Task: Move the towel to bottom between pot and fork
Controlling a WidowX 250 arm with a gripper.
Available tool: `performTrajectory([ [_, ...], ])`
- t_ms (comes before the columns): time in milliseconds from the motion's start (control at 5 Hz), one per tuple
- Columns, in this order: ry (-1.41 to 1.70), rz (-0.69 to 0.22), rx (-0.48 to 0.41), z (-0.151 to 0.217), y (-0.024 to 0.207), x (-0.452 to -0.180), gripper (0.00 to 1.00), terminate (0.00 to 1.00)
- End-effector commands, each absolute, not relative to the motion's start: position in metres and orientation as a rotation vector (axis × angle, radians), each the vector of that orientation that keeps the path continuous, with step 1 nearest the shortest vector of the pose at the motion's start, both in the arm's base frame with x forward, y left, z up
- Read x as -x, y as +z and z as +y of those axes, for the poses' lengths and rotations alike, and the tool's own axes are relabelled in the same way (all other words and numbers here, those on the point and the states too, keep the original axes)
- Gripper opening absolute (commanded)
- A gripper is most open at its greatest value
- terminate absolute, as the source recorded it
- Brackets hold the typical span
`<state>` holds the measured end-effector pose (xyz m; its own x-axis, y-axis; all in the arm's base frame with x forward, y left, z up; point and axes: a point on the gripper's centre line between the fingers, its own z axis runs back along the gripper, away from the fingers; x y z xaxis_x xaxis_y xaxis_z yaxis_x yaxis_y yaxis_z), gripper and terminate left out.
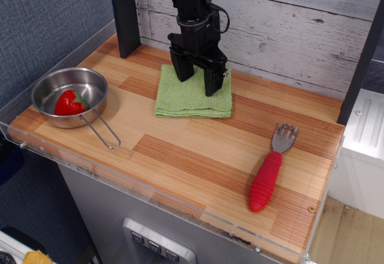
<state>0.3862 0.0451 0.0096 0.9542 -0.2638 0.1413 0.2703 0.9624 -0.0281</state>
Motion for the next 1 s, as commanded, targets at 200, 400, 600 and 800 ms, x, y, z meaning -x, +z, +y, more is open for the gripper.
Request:
performTrajectory([
  [200,-0.313,-0.152,0.011,0.028,0.03,-0.347,1.0,0.0],
  [400,-0.297,-0.145,0.004,0.025,0.03,-0.322,1.0,0.0],
  [600,-0.3,-0.131,-0.006,0.025,0.028,-0.297,1.0,0.0],
  [800,-0.295,-0.129,-0.013,0.025,0.03,-0.28,1.0,0.0],
])
